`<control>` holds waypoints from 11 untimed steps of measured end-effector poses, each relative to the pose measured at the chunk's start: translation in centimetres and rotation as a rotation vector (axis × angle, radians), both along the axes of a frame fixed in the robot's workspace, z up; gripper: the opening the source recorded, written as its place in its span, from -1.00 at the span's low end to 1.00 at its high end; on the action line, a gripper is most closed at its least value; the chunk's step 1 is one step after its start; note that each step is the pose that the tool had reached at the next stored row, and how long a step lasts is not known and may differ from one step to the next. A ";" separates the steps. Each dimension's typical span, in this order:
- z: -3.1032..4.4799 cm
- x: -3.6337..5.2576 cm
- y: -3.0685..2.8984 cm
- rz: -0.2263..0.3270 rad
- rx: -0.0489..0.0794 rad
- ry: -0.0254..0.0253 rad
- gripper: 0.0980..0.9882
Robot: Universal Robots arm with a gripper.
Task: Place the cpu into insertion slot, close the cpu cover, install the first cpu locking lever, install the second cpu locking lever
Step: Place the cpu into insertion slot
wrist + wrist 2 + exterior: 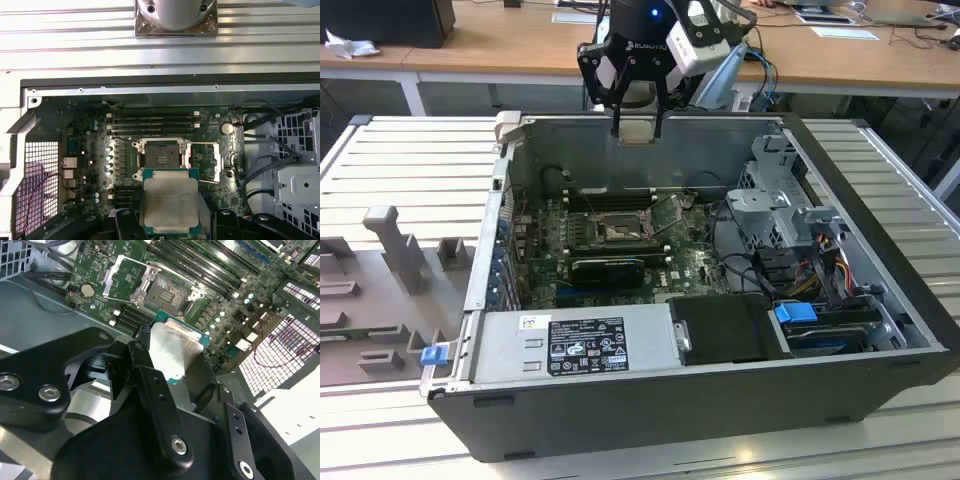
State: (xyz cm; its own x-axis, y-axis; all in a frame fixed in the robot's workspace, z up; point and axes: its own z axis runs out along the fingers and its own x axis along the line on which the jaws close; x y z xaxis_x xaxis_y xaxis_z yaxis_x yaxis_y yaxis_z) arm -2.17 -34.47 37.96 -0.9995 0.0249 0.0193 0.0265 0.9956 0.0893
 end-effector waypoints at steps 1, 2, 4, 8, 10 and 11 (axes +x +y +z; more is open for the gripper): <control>0.00 0.00 0.00 -0.021 0.000 0.0000 -0.04; 0.00 0.00 0.00 -0.031 0.000 0.0000 -0.04; 0.00 0.00 0.00 -0.038 0.000 0.0000 -0.04; -0.01 0.00 0.00 -0.055 0.000 0.0000 -0.04; -0.01 0.00 0.00 -0.061 0.000 0.0000 -0.04; -0.01 0.00 0.00 -0.069 0.000 0.0000 -0.04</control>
State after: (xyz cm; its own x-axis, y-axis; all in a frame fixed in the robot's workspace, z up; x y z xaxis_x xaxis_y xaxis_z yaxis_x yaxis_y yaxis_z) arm -2.17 -34.47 37.95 -0.9954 0.0937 0.0193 0.0951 0.9915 0.0893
